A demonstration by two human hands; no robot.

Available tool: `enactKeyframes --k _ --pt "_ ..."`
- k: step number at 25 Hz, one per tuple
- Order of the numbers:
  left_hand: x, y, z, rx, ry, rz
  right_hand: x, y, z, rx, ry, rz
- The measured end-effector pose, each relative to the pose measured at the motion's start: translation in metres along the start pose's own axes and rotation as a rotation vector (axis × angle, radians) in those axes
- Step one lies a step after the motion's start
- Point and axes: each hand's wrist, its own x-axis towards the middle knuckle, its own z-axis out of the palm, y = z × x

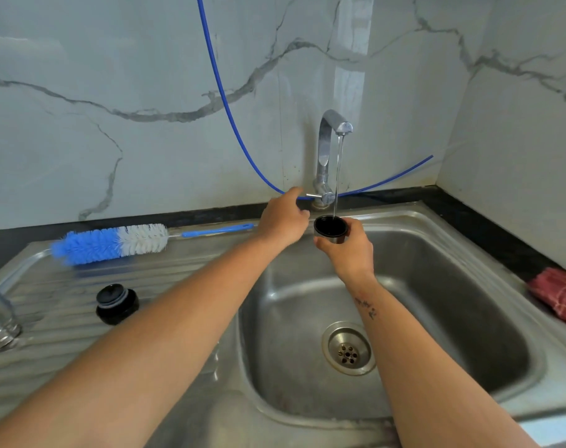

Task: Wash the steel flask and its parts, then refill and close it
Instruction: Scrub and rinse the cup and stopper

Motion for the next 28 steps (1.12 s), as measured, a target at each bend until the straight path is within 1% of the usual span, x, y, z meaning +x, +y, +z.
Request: enactKeyframes --k 2,4,6,9,13,16,18,20,23,25,28 --pt "-0.032 -0.001 -0.006 -0.204 0.037 -0.103 -0.002 -0.003 -0.001 -0.001 -0.005 0.008" --pt "-0.064 0.001 -0.017 -0.409 0.042 -0.209 -0.003 -0.007 -0.003 -0.006 0.024 0.022" --pt "-0.097 -0.005 -0.027 -0.531 0.056 -0.288 -0.005 -0.009 -0.003 -0.018 -0.003 0.036" --pt "-0.130 -0.022 -0.039 -0.633 0.130 -0.335 -0.007 -0.010 -0.004 -0.023 -0.001 0.067" --pt "-0.136 -0.031 -0.047 -0.658 0.197 -0.335 -0.006 -0.010 -0.005 -0.063 -0.024 0.071" --pt "-0.137 -0.027 -0.037 -0.600 0.157 -0.299 -0.006 -0.009 -0.003 -0.080 0.014 0.067" --pt "-0.138 -0.026 -0.028 -0.590 0.124 -0.290 -0.005 -0.008 -0.002 -0.088 0.005 0.066" --pt "-0.137 -0.026 -0.024 -0.587 0.103 -0.277 -0.004 -0.008 -0.001 -0.109 0.040 0.057" --pt "-0.134 -0.026 -0.020 -0.571 0.084 -0.261 -0.005 -0.007 0.003 -0.128 0.002 0.035" --pt "-0.133 -0.026 -0.018 -0.555 0.075 -0.255 -0.005 -0.007 0.004 -0.128 0.023 0.033" --pt "-0.132 -0.027 -0.018 -0.554 0.078 -0.265 -0.006 -0.005 0.006 -0.128 0.006 0.035"
